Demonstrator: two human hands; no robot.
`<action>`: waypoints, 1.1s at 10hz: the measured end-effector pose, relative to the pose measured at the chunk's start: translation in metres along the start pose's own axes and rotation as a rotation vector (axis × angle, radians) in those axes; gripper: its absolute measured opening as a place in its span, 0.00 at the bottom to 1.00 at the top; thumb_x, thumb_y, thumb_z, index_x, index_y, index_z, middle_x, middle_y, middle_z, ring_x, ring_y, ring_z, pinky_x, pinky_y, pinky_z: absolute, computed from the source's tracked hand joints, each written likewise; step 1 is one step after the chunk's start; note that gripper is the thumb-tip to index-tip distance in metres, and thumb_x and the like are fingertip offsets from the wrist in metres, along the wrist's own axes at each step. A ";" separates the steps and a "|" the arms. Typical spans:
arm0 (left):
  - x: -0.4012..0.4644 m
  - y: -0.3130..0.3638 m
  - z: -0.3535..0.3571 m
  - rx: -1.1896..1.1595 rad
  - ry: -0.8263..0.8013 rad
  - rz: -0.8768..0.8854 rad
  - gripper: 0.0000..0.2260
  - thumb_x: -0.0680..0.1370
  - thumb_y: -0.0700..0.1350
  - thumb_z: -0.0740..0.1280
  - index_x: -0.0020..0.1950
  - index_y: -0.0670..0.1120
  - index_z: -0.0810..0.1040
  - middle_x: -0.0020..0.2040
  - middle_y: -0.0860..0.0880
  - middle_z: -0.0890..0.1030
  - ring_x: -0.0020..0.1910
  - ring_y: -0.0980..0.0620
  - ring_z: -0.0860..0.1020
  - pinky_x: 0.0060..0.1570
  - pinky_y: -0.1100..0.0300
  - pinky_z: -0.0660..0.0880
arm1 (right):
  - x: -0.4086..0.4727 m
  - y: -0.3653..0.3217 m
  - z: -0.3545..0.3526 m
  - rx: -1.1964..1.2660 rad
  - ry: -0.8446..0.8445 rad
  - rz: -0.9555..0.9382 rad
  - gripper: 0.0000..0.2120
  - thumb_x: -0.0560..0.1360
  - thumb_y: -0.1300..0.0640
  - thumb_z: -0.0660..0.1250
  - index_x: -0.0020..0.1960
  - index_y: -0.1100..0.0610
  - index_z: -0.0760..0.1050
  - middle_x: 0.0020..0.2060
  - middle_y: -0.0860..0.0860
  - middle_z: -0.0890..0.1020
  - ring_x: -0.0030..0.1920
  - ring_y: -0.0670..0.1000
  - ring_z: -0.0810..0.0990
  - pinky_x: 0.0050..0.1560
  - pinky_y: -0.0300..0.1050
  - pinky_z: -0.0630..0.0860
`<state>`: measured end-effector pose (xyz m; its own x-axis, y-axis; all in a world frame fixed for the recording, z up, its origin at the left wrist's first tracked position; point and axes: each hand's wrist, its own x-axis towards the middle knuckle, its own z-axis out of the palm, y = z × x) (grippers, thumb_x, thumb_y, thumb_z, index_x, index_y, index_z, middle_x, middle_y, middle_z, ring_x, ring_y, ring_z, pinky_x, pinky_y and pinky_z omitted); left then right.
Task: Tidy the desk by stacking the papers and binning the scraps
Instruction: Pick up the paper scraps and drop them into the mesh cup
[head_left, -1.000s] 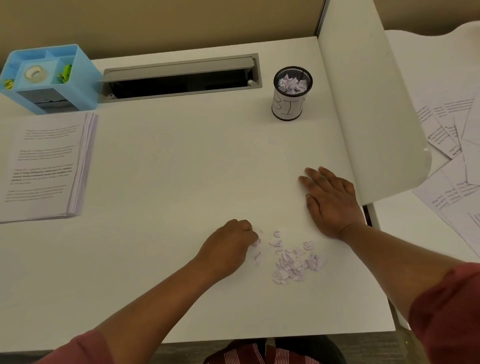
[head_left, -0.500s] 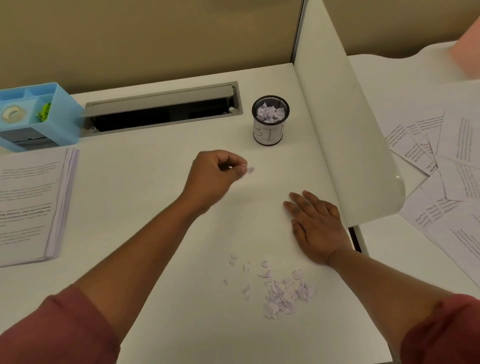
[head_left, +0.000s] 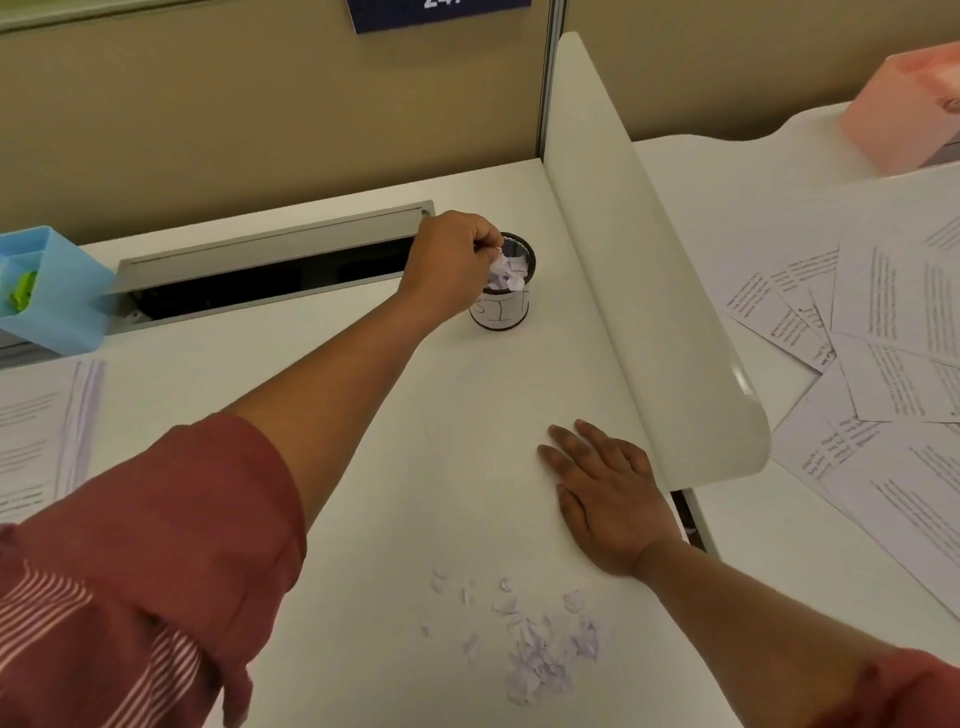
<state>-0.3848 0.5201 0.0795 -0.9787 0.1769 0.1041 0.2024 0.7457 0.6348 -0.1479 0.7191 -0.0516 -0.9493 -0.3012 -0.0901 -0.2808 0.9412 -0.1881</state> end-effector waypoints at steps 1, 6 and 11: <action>0.009 0.001 0.002 0.067 -0.078 0.012 0.08 0.78 0.40 0.71 0.56 0.45 0.86 0.50 0.47 0.85 0.49 0.48 0.82 0.54 0.53 0.80 | 0.001 0.000 0.000 0.001 0.017 -0.004 0.25 0.81 0.48 0.53 0.77 0.47 0.66 0.78 0.47 0.65 0.79 0.54 0.60 0.72 0.52 0.58; -0.030 -0.011 0.020 -0.052 0.167 0.341 0.07 0.76 0.32 0.67 0.50 0.41 0.82 0.47 0.47 0.81 0.46 0.49 0.77 0.49 0.61 0.73 | 0.001 0.000 0.001 -0.032 -0.007 0.005 0.25 0.81 0.48 0.53 0.78 0.47 0.64 0.79 0.46 0.63 0.80 0.53 0.58 0.73 0.51 0.55; -0.090 -0.051 0.079 0.254 -0.362 0.151 0.19 0.84 0.49 0.61 0.76 0.48 0.71 0.78 0.45 0.63 0.68 0.39 0.67 0.63 0.46 0.71 | 0.002 -0.001 -0.001 -0.050 -0.008 0.011 0.25 0.81 0.48 0.52 0.78 0.48 0.64 0.79 0.47 0.64 0.79 0.54 0.59 0.72 0.52 0.57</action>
<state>-0.3043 0.5166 -0.0228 -0.8716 0.4749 -0.1215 0.3881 0.8199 0.4209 -0.1493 0.7176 -0.0502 -0.9513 -0.2919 -0.0993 -0.2774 0.9508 -0.1379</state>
